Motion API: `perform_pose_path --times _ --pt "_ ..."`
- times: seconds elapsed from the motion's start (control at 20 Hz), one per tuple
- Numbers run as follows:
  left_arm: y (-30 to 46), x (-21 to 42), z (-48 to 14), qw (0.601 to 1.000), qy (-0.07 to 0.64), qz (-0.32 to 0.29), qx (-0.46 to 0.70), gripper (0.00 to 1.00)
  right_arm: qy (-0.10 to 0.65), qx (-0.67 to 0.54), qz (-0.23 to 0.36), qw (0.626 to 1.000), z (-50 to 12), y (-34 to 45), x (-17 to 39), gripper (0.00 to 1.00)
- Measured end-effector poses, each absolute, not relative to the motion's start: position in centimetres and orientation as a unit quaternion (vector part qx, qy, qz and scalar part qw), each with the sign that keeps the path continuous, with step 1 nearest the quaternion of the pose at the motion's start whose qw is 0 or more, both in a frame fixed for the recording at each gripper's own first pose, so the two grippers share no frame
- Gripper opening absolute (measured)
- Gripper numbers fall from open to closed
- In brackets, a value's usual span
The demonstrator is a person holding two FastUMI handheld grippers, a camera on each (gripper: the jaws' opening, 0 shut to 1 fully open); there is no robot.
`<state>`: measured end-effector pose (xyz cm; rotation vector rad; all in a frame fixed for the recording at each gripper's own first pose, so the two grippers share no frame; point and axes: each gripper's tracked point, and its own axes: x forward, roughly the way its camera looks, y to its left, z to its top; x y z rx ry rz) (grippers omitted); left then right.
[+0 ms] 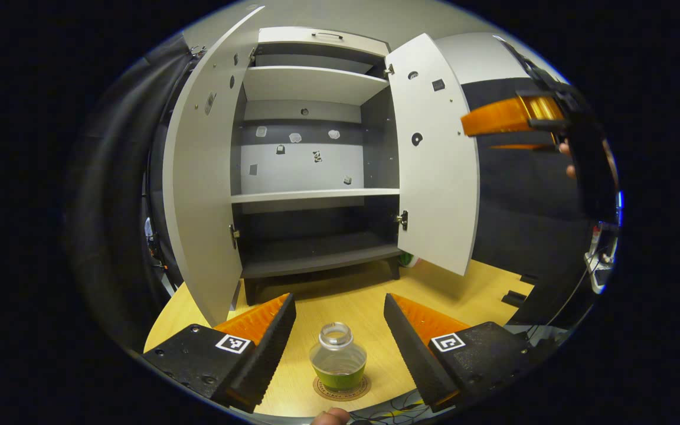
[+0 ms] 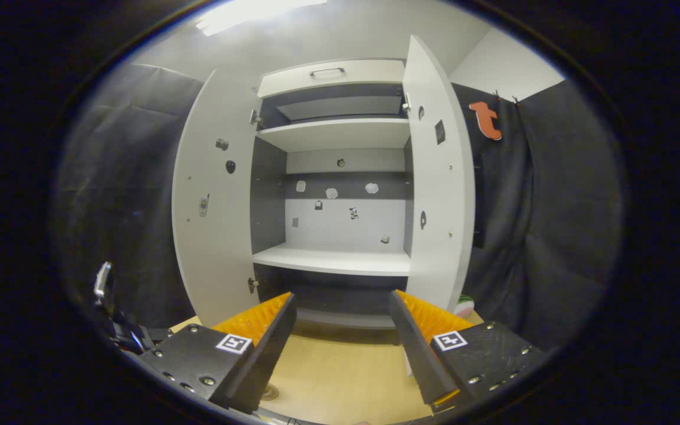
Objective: Grasp the bottle in the cabinet with the left hand and place it on the coaster, then close the right door with the right hand and the left door with the left hand.
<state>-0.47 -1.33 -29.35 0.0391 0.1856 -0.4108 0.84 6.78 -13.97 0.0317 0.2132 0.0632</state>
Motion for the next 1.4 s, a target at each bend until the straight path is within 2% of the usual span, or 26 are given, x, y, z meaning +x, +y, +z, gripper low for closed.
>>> perform_pose_path --times 0.25,0.3,0.55,0.85,0.9,1.2,1.4 --pt "-1.9 -0.5 -22.7 0.976 0.075 -0.204 0.002 0.95 0.1 0.035 0.017 0.994 -13.4 2.7 -1.1 0.96" --pt "-2.0 -0.4 -21.0 0.977 0.065 -0.202 -0.001 0.95 0.097 0.039 0.008 0.995 -13.2 1.4 -1.3 0.94" --pt "-1.9 -0.6 -14.2 0.979 0.035 -0.201 -0.008 0.95 0.084 0.031 -0.043 0.995 -11.6 -6.1 -1.4 0.96" --pt "0.0 -0.7 -8.8 0.986 0.02 -0.167 -0.009 0.95 0.082 0.0 -0.082 0.993 -9.8 -14.6 -0.4 0.96" --pt "0.3 -0.7 -8.1 0.987 0.022 -0.162 -0.006 0.95 0.078 0.0 -0.082 0.994 -9.1 -15.6 -0.1 0.94" --pt "2.6 -0.3 -4.5 0.989 0.013 -0.147 0.001 0.95 0.079 -0.02 -0.095 0.992 -7.5 -21.1 3.1 0.96" --pt "4.7 0.9 -4.0 0.992 -0.001 -0.129 0.007 0.95 0.086 -0.001 -0.095 0.992 -6.7 -23.4 8.5 0.96"
